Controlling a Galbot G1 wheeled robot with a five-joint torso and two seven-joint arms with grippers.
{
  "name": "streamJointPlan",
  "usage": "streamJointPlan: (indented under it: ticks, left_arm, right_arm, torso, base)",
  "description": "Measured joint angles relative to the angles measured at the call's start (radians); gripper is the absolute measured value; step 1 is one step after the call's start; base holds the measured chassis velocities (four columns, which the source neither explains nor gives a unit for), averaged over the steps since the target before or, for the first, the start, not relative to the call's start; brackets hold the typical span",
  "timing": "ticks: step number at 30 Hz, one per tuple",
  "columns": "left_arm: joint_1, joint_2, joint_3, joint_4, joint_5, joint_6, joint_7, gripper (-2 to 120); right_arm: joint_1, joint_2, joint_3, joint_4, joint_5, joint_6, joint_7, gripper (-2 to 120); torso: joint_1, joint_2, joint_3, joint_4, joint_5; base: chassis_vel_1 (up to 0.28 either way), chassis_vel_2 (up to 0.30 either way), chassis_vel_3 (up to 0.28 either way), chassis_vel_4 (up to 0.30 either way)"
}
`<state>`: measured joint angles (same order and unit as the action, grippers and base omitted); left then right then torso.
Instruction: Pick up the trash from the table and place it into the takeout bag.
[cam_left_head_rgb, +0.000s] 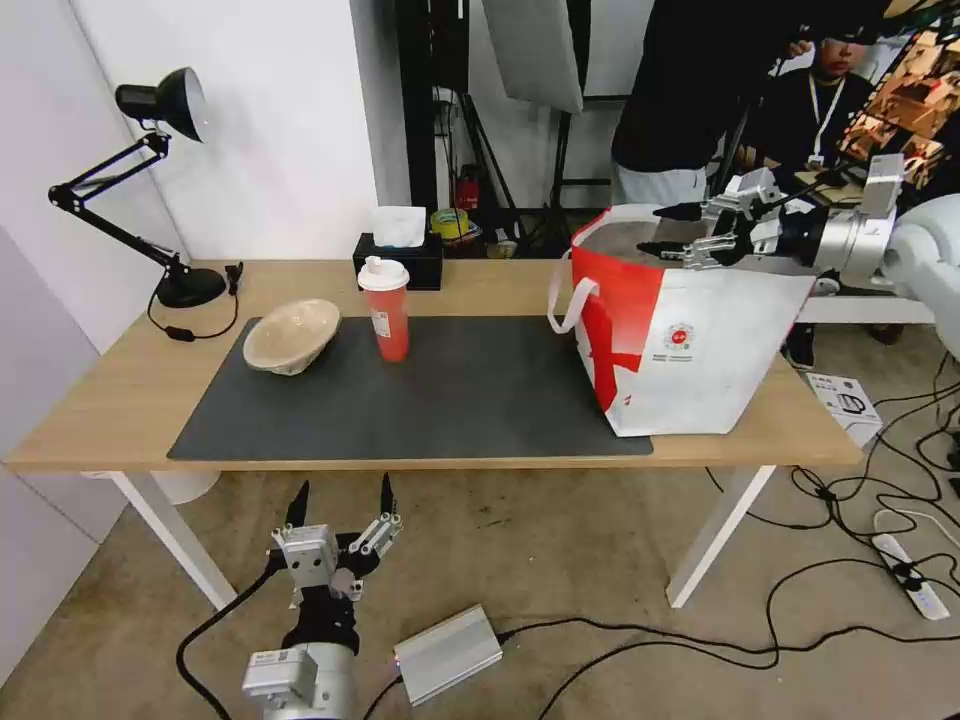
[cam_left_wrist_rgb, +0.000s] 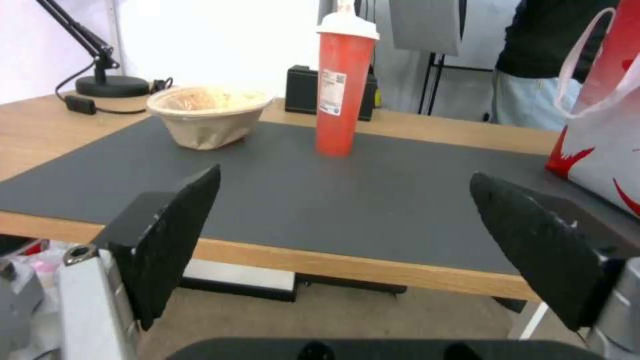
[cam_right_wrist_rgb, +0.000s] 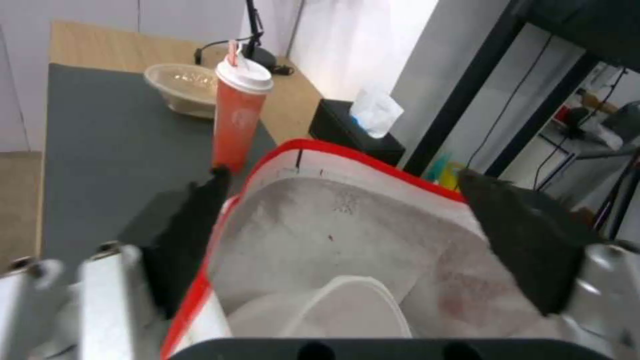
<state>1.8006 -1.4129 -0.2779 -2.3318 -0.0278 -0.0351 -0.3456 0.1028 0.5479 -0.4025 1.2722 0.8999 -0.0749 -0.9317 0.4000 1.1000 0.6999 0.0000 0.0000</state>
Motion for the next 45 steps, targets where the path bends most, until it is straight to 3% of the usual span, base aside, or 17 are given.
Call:
streamJointPlan:
  ticks: [4, 13, 22, 29, 31, 33, 39, 42, 43, 45]
  left_arm:
    - [-0.003, -0.005, 0.004, 0.000, 0.000, 0.000, 0.000, 100]
    - [-0.003, 0.000, 0.004, 0.000, 0.000, 0.000, 0.000, 100]
    - [0.002, -0.001, 0.003, -0.006, 0.000, 0.000, 0.000, 100]
    - [0.006, -0.003, 0.002, -0.011, 0.003, -0.002, -0.001, 100]
    - [0.008, -0.006, 0.003, -0.011, 0.005, -0.004, -0.001, 100]
    - [0.010, -0.012, 0.006, -0.012, 0.010, -0.005, -0.001, 100]
    - [0.010, -0.014, 0.006, -0.012, 0.011, -0.011, -0.001, 100]
    - [0.011, -0.015, 0.005, -0.011, 0.012, -0.016, -0.001, 100]
    - [0.011, -0.015, 0.005, -0.011, 0.012, -0.017, -0.001, 100]
    - [0.010, -0.015, 0.005, -0.011, 0.012, -0.018, -0.001, 100]
  right_arm:
    - [0.007, 0.001, -0.003, -0.004, 0.000, 0.000, 0.000, 99]
    - [0.009, -0.002, -0.002, -0.006, 0.000, 0.000, 0.004, 100]
    - [-0.023, -0.016, 0.047, 0.065, 0.049, 0.016, 0.101, 100]
    - [-0.153, -0.046, 0.141, 0.232, 0.103, 0.077, 0.315, 100]
    - [-0.197, -0.054, 0.158, 0.295, 0.116, 0.108, 0.429, 100]
    - [-0.243, -0.063, 0.162, 0.385, 0.122, 0.172, 0.616, 100]
    - [-0.286, -0.071, 0.172, 0.471, 0.124, 0.216, 0.765, 100]
    - [-0.345, -0.068, 0.198, 0.546, 0.121, 0.233, 0.908, 100]
    - [-0.406, -0.053, 0.229, 0.608, 0.104, 0.244, 1.022, 100]
    - [-0.434, -0.044, 0.245, 0.633, 0.087, 0.249, 1.072, 100]
  torso:
    - [0.000, 0.000, 0.000, 0.0000, 0.0000]
    - [0.000, 0.000, 0.000, -0.0001, 0.0000]
    - [0.000, 0.000, 0.000, 0.0000, 0.0000]
    - [0.000, 0.000, 0.000, -0.0001, -0.0001]
    - [0.000, 0.000, 0.000, -0.0002, 0.0001]
    - [0.000, 0.000, 0.000, 0.0001, 0.0000]
    - [0.000, 0.000, 0.000, 0.0000, -0.0001]
    - [0.000, 0.000, 0.000, 0.0000, -0.0002]
    - [0.000, 0.000, 0.000, 0.0000, -0.0001]
    - [0.000, 0.000, 0.000, 0.0000, -0.0001]
  base:
    - [0.000, 0.000, 0.000, 0.000]
    - [0.000, 0.000, 0.000, 0.000]
    - [0.000, 0.000, 0.000, 0.000]
    - [0.000, 0.000, 0.000, 0.000]
    - [0.000, 0.000, 0.000, 0.000]
    - [0.000, 0.000, 0.000, 0.000]
    - [0.000, 0.000, 0.000, 0.000]
    - [0.000, 0.000, 0.000, 0.000]
    - [0.000, 0.000, 0.000, 0.000]
    - [0.000, 0.000, 0.000, 0.000]
